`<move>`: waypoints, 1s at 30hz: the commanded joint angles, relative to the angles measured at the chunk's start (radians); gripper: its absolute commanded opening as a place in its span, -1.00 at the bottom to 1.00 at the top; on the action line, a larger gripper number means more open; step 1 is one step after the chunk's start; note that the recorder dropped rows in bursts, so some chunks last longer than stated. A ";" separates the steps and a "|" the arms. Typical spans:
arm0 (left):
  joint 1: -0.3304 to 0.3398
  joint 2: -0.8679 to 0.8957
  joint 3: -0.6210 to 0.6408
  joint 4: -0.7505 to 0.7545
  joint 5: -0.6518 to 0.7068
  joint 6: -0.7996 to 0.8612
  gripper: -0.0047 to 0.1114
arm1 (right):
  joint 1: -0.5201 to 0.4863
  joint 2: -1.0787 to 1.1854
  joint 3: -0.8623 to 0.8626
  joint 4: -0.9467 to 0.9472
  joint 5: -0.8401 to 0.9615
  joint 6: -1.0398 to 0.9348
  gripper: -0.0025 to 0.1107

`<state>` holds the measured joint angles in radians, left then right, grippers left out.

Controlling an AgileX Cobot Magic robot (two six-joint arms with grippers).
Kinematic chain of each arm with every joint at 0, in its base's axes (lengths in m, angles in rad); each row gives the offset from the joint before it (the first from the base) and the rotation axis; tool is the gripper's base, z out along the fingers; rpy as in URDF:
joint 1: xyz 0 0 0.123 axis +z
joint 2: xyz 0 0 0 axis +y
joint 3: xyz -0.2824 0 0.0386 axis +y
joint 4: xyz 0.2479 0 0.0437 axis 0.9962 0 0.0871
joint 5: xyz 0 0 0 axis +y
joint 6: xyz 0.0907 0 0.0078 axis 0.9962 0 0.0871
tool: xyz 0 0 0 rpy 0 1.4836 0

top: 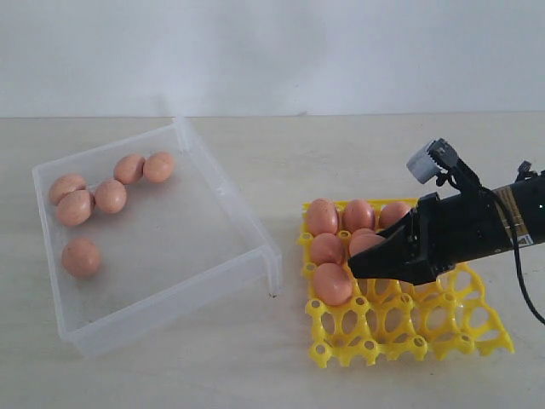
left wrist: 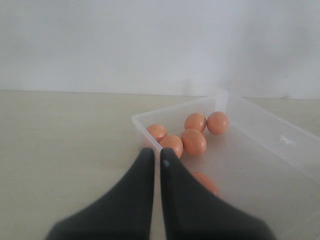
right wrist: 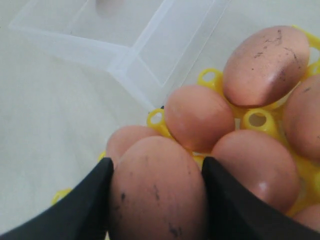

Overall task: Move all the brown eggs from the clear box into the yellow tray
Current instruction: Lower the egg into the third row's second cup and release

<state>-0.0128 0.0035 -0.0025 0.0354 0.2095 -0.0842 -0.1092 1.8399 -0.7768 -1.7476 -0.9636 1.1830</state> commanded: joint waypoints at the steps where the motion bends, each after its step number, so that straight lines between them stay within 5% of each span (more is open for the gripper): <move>1: 0.002 -0.003 0.003 0.001 -0.002 -0.002 -0.85 | 0.002 -0.002 -0.002 0.003 -0.012 0.006 -0.62; 8: 0.002 -0.003 0.003 0.001 -0.004 -0.002 -0.85 | 0.002 -0.002 -0.002 0.003 -0.060 0.018 -0.57; 15: 0.002 -0.003 0.003 0.001 -0.004 -0.002 -0.85 | 0.002 -0.002 -0.002 0.006 -0.034 0.018 0.12; 30: 0.002 -0.003 0.003 0.001 -0.002 -0.002 -0.85 | 0.002 -0.004 -0.002 0.122 -0.120 0.018 0.11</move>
<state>-0.0128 0.0035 -0.0025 0.0354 0.2095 -0.0842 -0.1092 1.8399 -0.7768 -1.6919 -1.0259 1.2042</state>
